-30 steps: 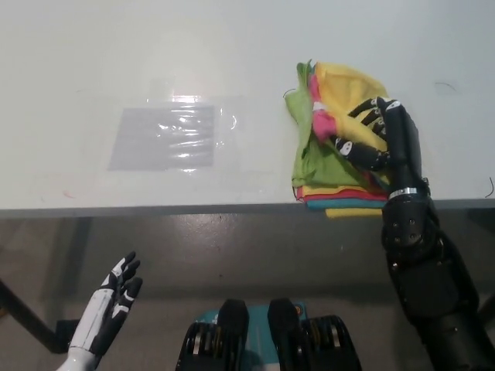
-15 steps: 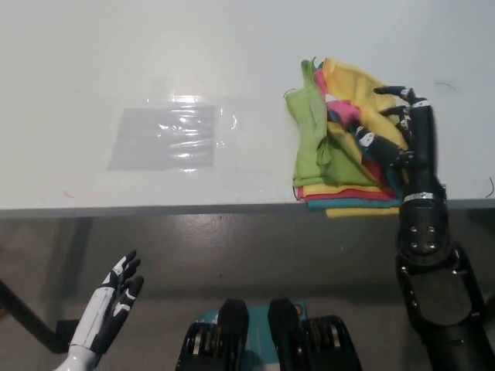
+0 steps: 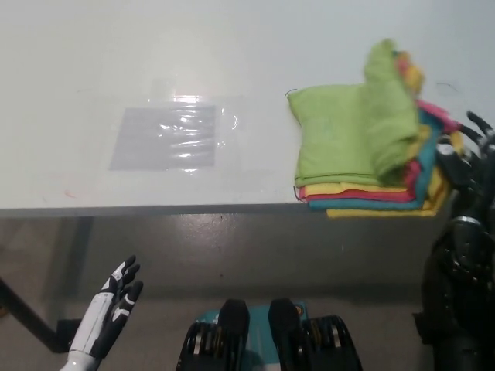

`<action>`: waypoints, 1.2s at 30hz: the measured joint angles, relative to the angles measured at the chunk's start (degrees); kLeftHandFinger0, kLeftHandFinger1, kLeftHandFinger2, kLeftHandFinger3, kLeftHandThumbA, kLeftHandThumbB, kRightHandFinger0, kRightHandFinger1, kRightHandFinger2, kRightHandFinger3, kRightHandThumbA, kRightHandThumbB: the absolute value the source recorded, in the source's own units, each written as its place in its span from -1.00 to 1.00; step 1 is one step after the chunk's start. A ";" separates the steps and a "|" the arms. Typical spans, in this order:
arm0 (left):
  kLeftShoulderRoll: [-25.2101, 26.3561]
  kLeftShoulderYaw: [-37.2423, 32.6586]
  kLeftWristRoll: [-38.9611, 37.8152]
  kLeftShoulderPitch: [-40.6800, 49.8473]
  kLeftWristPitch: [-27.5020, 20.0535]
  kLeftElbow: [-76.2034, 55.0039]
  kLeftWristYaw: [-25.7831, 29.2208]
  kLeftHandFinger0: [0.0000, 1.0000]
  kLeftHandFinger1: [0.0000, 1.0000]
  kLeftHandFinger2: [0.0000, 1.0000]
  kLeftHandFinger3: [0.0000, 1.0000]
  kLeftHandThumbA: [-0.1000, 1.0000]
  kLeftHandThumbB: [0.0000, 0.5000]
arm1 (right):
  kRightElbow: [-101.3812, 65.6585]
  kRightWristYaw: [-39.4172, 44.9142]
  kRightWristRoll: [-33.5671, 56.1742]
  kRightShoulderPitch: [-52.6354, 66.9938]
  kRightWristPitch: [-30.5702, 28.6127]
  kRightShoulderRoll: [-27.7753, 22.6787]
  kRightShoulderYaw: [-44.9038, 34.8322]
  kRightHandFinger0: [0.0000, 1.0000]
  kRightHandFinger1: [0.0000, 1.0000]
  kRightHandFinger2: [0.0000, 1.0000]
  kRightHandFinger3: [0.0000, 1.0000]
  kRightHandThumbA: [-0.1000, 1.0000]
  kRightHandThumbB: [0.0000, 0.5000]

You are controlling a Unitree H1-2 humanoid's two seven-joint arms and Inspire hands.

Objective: A stack of folded microfibre clothes with a single fold is kept infront of the robot. the robot uses its right hand to grab one end of the clothes and pulla it away from the other end to unfold

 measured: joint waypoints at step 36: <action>-0.01 1.29 -0.02 2.75 -0.14 0.48 -0.01 1.00 1.00 1.00 1.00 0.83 0.24 | -36.02 1.50 8.08 11.34 -4.04 0.70 2.75 1.00 1.00 1.00 1.00 1.00 -0.41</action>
